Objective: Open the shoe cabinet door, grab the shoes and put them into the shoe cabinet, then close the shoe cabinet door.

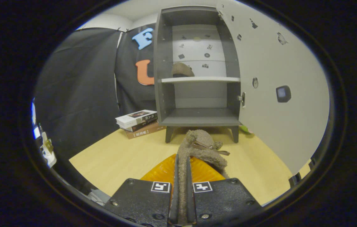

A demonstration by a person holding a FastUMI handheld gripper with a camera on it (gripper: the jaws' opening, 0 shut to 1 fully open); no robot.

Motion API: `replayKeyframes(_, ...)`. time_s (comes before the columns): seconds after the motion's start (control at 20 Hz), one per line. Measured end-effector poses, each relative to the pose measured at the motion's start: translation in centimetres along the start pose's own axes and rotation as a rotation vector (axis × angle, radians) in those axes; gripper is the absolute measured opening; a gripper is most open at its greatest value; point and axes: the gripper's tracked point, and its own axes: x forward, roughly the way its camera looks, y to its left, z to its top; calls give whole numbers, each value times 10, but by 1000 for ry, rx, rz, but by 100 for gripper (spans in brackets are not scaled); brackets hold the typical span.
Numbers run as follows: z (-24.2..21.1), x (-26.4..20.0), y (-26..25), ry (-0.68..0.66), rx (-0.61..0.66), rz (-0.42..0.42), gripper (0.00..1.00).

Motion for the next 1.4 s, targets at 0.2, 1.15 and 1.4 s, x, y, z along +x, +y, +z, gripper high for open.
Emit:
replayKeyframes(0.2,61,-15,-2,-94,-14,19,13)
replayKeyframes(1.15,398,45,-49,-274,-97,-99,13)
replayKeyframes(1.4,433,92,-70,-327,-160,-175,13)
